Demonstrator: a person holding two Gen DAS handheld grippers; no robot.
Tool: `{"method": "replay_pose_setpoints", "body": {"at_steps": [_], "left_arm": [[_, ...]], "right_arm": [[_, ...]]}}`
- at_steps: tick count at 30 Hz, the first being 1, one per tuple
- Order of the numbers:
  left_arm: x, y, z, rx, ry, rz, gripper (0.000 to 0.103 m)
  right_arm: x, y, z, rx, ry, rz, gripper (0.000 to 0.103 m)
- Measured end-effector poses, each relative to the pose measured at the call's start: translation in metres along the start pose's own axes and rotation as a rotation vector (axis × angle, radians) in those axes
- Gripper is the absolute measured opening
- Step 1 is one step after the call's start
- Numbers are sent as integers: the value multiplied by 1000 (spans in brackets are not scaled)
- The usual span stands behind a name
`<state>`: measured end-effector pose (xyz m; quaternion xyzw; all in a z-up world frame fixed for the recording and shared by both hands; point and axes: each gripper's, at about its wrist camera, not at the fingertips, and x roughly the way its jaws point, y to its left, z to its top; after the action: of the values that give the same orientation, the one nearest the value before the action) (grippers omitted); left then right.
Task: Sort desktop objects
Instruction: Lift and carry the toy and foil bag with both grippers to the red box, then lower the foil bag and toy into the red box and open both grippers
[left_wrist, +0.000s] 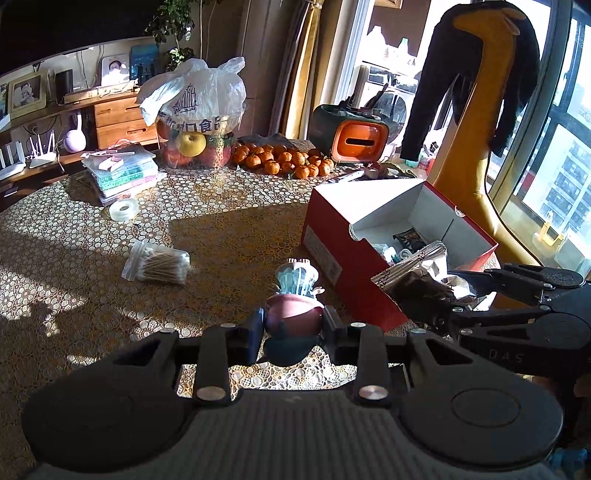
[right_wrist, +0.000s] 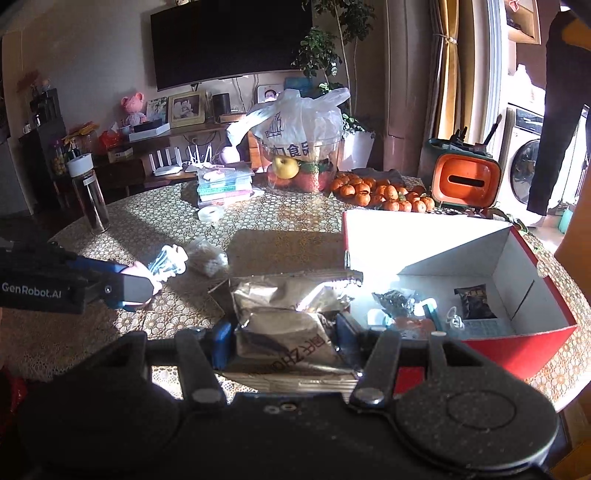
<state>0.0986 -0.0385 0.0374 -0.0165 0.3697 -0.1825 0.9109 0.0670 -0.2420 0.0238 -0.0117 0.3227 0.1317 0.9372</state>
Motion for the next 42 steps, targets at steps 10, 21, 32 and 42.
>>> {"method": "replay_pose_setpoints", "body": {"at_steps": [10, 21, 32, 42], "left_arm": [[22, -51, 21, 68, 2, -60, 32], [54, -93, 45, 120, 14, -95, 32], [95, -114, 71, 143, 52, -111, 32], [144, -116, 94, 145, 115, -97, 32]], "right_arm": [[-12, -42, 3, 18, -8, -58, 57], [-13, -90, 10, 33, -11, -114, 57], [4, -128, 17, 45, 11, -155, 57], [33, -156, 20, 63, 51, -180, 57]]}}
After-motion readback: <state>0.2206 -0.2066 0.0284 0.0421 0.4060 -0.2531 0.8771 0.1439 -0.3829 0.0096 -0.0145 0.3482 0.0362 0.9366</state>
